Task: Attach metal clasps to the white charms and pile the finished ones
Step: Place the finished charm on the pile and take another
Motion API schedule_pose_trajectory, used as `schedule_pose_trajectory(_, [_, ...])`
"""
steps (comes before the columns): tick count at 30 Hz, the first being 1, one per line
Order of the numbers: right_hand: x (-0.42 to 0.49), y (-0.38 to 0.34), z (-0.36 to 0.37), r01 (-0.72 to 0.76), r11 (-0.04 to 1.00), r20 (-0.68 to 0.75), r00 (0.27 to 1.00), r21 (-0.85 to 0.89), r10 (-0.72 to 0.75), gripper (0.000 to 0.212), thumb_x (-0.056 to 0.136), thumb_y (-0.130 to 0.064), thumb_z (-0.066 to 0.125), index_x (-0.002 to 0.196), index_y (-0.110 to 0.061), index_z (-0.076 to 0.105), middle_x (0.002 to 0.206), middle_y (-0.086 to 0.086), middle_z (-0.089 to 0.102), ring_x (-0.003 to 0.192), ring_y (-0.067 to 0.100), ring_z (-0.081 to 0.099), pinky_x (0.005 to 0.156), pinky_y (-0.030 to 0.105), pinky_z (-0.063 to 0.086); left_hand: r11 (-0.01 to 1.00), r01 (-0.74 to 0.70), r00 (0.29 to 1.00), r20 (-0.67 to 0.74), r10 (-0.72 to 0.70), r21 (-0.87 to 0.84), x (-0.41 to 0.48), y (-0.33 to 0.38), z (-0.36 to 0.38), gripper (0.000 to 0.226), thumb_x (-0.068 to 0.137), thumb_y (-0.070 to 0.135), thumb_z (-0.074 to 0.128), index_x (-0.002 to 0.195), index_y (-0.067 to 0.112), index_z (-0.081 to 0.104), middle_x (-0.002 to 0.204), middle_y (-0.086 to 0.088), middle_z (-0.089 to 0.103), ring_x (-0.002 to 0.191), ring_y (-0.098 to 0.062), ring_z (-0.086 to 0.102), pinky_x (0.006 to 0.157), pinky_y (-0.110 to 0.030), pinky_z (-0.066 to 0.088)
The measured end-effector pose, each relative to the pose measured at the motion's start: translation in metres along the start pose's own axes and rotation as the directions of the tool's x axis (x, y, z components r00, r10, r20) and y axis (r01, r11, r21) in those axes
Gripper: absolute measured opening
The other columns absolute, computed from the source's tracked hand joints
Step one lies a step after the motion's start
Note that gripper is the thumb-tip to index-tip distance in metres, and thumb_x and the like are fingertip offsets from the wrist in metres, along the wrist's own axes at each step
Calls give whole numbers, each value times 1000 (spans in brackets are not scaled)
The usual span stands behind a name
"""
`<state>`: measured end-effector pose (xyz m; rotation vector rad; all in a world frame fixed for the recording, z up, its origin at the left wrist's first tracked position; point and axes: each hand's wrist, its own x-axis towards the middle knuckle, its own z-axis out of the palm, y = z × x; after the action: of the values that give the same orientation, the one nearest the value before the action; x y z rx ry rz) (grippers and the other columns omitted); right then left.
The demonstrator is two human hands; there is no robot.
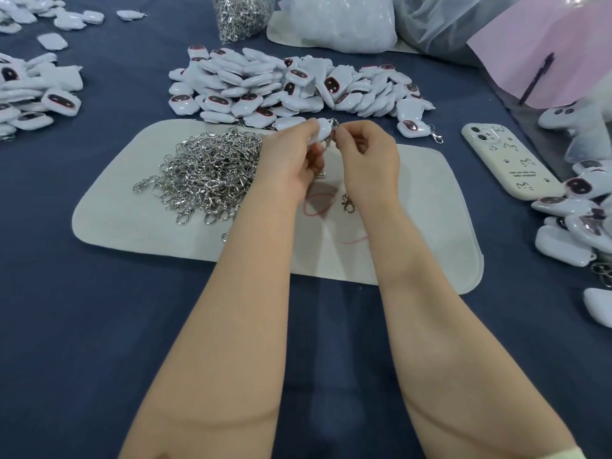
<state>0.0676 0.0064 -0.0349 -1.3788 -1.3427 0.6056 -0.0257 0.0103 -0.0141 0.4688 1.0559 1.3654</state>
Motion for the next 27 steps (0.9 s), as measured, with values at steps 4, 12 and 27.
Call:
schedule_pose_trajectory(4, [-2, -2, 1, 32, 999, -17, 999, 44, -31, 8, 90, -13, 58, 88, -21, 61, 79, -16, 61, 81, 5, 60, 77, 14, 47, 995, 73, 996, 49, -69, -69, -1, -1, -1, 20, 93, 9, 54, 74, 12, 50, 38, 3, 47, 33, -3, 45, 38, -13, 39])
schedule_pose_trajectory(12, [-4, -4, -3, 43, 999, -92, 995, 30, -40, 8, 93, -14, 53, 88, -14, 59, 75, -9, 61, 72, 7, 55, 70, 16, 42, 994, -26, 997, 70, 19, 109, -3, -2, 0, 11, 93, 9, 53, 85, 16, 54, 59, 1, 54, 43, -5, 48, 42, -15, 38])
schedule_pose_trajectory(27, [0, 1, -3, -30, 997, -34, 999, -77, 28, 26, 99, -15, 40, 120, -8, 54, 115, 3, 62, 104, 15, 54, 85, 18, 37, 556, -511, 830, 207, 518, 656, -4, 6, 1, 28, 91, 15, 52, 119, 14, 57, 103, 7, 59, 103, -21, 60, 93, -37, 50])
